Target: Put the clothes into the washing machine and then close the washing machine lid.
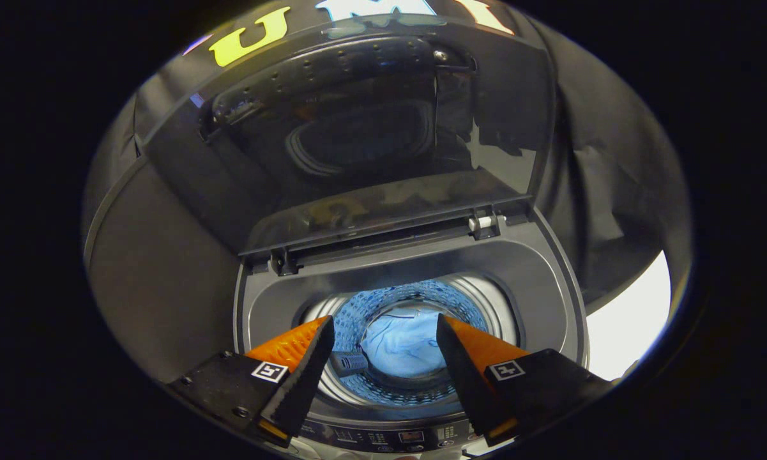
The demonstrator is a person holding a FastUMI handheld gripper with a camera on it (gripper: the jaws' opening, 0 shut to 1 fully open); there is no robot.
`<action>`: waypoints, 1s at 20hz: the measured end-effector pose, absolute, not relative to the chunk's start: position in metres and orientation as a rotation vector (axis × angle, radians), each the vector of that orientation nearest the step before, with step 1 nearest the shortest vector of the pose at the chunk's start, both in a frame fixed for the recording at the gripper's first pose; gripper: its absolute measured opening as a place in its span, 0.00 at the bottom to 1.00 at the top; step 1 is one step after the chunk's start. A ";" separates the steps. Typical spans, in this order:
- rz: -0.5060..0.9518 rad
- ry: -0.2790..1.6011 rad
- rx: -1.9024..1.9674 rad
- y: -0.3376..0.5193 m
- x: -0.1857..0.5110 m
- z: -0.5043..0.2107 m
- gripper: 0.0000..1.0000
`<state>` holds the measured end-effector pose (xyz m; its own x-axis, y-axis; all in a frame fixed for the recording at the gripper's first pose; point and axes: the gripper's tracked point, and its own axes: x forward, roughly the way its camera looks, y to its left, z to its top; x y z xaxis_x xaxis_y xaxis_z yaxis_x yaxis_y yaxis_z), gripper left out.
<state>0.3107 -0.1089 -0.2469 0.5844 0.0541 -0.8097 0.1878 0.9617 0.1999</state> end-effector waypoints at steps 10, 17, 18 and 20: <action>-0.035 0.815 0.257 -0.115 0.310 -0.185 0.98; -0.006 0.674 0.215 -0.128 0.300 -0.114 0.98; 0.001 0.649 0.206 -0.129 0.296 -0.104 0.98; 0.027 0.607 0.197 -0.130 0.292 -0.085 0.98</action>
<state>0.2919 -0.1298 -0.0846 0.8214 0.0827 -0.5643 0.0327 0.9810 0.1915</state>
